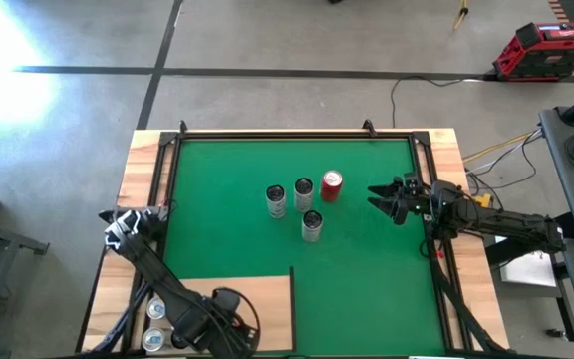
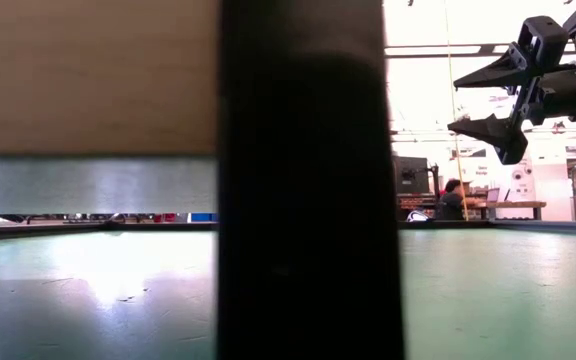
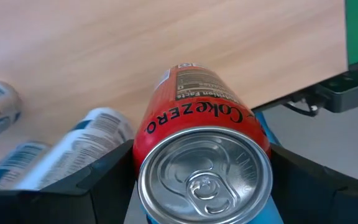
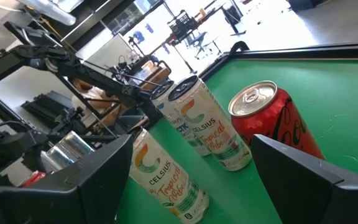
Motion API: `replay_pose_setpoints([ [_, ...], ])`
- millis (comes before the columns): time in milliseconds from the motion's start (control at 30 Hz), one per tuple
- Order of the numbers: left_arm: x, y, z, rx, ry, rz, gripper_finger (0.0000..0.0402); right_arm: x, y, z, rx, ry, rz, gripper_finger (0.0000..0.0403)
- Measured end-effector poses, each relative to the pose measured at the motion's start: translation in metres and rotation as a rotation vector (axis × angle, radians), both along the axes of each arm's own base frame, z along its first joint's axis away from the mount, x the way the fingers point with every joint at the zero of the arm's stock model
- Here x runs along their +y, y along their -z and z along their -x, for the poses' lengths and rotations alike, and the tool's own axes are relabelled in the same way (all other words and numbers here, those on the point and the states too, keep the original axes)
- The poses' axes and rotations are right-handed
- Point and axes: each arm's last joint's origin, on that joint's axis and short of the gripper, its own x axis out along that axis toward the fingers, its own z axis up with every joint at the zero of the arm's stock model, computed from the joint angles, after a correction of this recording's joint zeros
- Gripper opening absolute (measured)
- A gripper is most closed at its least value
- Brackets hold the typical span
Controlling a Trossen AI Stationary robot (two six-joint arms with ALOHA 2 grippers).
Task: Place canned beverage on shelf
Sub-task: Put the bottom red soda can on the shelf
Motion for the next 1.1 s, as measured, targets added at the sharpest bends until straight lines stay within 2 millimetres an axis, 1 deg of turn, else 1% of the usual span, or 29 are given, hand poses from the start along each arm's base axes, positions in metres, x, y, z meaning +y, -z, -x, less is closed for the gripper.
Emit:
replay_pose_setpoints([
  [167, -0.007, 0.001, -0.006, 0.000, 0.014, 0.002, 0.0293, 0.000, 0.000, 0.000, 0.000, 0.000, 0.000, 0.0318],
  [533, -0.012, -0.004, -0.010, 0.039, 0.024, -0.044, 0.0294, 0.000, 0.000, 0.000, 0.000, 0.000, 0.000, 0.0318],
  [800, -0.013, 0.005, -0.011, 0.064, 0.034, -0.069, 0.0294, 0.000, 0.000, 0.000, 0.001, 0.000, 0.000, 0.0318],
  [1100, -0.014, 0.006, -0.011, 0.060, 0.038, -0.072, 0.0294, 0.000, 0.000, 0.000, 0.000, 0.000, 0.000, 0.0318],
])
